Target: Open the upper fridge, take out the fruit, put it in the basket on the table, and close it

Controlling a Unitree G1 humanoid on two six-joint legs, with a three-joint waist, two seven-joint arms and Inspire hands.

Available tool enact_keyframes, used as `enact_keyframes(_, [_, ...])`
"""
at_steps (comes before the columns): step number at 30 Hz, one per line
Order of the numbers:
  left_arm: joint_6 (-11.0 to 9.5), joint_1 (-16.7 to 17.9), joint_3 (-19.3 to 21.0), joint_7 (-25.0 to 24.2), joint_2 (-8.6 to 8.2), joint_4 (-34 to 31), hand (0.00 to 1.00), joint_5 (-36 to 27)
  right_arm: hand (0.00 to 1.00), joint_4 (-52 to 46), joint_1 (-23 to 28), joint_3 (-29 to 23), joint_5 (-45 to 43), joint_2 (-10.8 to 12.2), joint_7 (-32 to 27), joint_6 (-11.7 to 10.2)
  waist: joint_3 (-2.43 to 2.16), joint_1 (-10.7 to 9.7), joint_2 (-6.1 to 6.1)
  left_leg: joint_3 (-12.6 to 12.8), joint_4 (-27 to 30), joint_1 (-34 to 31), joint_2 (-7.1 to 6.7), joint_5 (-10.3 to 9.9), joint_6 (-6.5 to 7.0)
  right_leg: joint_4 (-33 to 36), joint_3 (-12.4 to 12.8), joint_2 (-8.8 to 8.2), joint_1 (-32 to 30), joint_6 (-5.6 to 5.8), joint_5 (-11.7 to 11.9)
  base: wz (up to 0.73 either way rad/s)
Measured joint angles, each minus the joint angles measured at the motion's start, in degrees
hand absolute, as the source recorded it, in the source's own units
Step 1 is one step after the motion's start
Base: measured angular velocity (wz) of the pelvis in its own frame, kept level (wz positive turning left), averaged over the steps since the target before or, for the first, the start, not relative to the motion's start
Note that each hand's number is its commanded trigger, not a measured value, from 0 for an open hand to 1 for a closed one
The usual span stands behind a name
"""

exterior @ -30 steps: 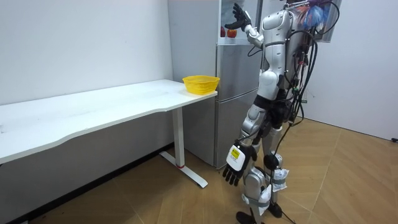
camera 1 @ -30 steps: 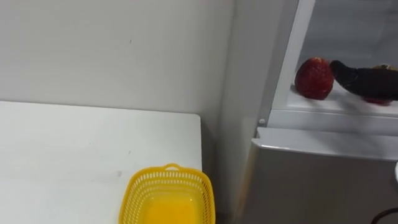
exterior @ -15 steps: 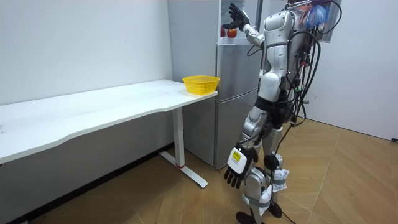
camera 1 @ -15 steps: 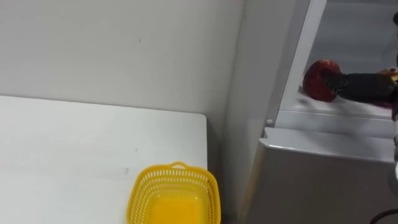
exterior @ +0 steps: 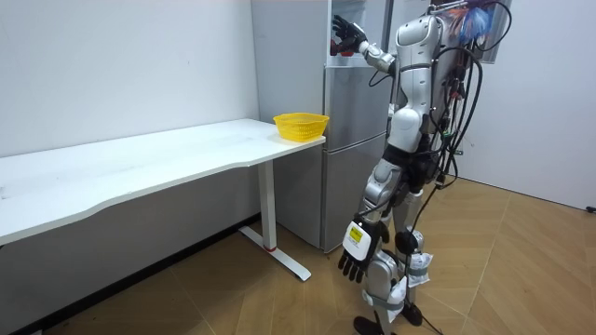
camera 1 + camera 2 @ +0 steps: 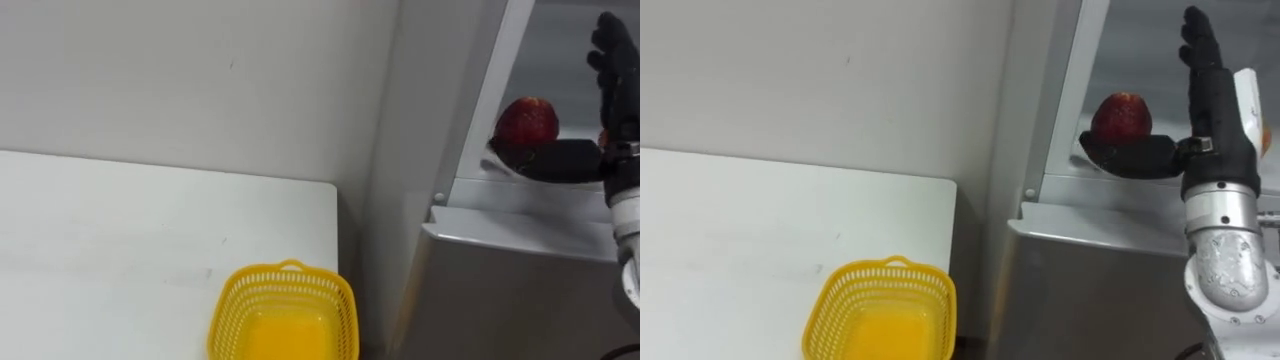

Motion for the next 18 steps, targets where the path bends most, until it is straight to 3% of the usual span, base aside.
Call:
enact_keyframes(6, [1.14,-0.01,-0.01,-0.63,-0.04,-0.26,0.00,-0.05,0.00,2.88,-0.71,0.38,4.15,-0.66,2.62,0.00,-0.07,0.25,0.25,-0.46,0.29,-0.23,0.05,0.03,0.04,0.14,-0.59,-0.07,0.01,-0.01,-0.01,0.05])
enact_keyframes(10, [1.31,0.37,-0.02,-0.55,-0.03,-1.82,0.00,-0.07,0.00,5.38,-2.38,2.35,5.97,-3.46,3.97,0.70,-0.08,0.41,0.14,-0.34,0.28,-0.02,0.07,0.13,0.15,0.66,-0.59,-0.23,-0.07,0.01,-0.07,0.00])
enact_keyframes(13, [1.57,0.50,0.01,-0.56,0.12,-2.31,0.00,-0.07,0.00,7.29,-3.01,3.43,5.96,-4.75,4.26,1.20,-0.27,0.65,-0.39,-0.15,0.24,0.28,0.06,0.15,0.19,0.68,-0.67,-0.28,0.16,0.02,-0.08,-0.01])
enact_keyframes(18, [2.35,0.60,0.01,-0.60,0.19,-2.36,0.00,-0.12,0.00,8.86,-3.01,5.21,5.76,-4.79,4.39,2.46,-0.45,0.49,-1.19,-0.06,0.34,0.77,0.05,0.15,0.20,0.63,-0.63,-0.32,0.86,0.07,-0.11,0.00])
